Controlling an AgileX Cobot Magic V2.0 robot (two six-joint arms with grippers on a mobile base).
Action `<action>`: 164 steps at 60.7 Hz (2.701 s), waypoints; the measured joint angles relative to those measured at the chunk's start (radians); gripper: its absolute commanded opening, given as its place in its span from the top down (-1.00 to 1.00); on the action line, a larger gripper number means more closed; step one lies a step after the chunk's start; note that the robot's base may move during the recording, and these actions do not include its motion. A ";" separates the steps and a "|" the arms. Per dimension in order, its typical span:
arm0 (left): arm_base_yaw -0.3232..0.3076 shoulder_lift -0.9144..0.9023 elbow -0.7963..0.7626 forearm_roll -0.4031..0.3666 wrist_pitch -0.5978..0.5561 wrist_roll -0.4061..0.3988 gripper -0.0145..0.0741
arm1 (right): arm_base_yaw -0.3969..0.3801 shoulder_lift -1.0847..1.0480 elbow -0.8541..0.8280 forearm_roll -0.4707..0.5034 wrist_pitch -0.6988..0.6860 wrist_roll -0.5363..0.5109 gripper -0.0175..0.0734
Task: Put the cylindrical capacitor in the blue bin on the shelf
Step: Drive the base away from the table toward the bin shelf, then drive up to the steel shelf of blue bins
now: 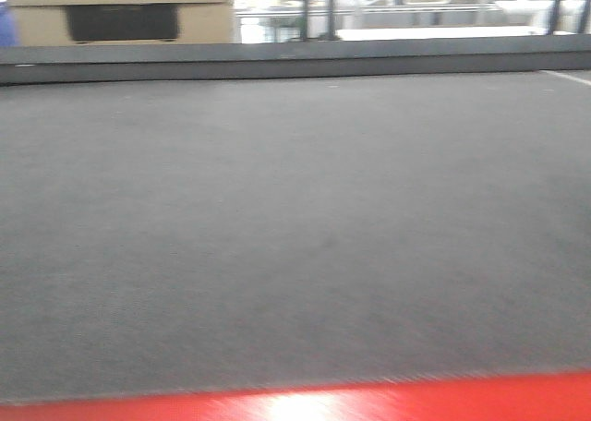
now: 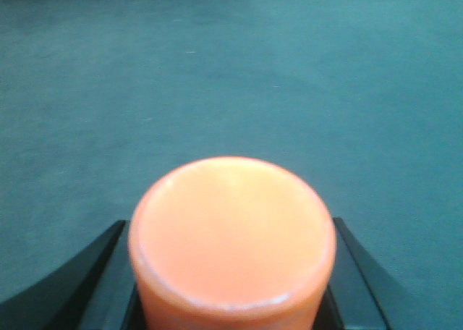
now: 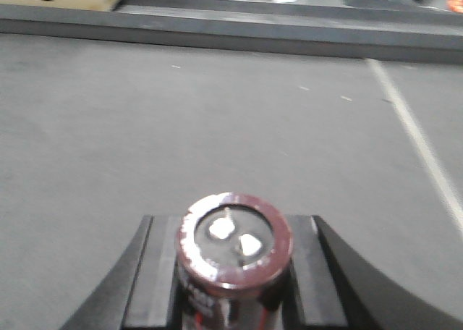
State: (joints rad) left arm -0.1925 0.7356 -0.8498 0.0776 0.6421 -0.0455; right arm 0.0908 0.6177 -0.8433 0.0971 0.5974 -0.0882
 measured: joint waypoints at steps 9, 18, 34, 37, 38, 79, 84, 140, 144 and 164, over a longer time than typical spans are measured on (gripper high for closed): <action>0.000 -0.002 0.000 0.000 0.000 0.000 0.92 | 0.000 0.000 0.000 0.000 0.000 0.000 0.93; 0.000 -0.002 0.000 0.000 -0.002 0.000 0.92 | 0.000 0.000 0.000 0.000 0.000 0.000 0.93; 0.000 -0.002 0.000 0.000 -0.004 0.000 0.92 | 0.000 0.000 0.000 0.000 0.000 0.000 0.93; 0.000 -0.002 0.000 0.000 -0.004 0.000 0.92 | 0.000 0.000 0.000 0.000 0.000 0.000 0.93; 0.000 -0.002 0.000 0.000 -0.004 0.000 0.92 | 0.000 0.000 0.000 0.000 0.000 0.000 0.93; 0.000 -0.002 0.000 0.000 -0.004 0.000 0.92 | 0.000 0.000 0.000 0.000 0.000 0.000 0.93; 0.000 -0.002 0.000 0.000 -0.004 0.000 0.92 | 0.000 0.000 0.000 0.000 0.000 0.000 0.93; 0.000 -0.002 0.000 0.000 -0.004 0.000 0.92 | 0.000 0.000 0.000 0.000 0.000 0.000 0.93; 0.000 -0.002 0.000 0.000 -0.004 0.000 0.92 | 0.000 0.000 0.000 0.000 0.000 0.000 0.93; 0.000 -0.002 0.000 0.000 -0.004 0.000 0.92 | 0.000 0.000 0.000 0.000 0.000 0.000 0.93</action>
State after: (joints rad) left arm -0.1925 0.7339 -0.8498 0.0776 0.6378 -0.0455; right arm 0.0908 0.6177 -0.8433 0.0971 0.5974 -0.0882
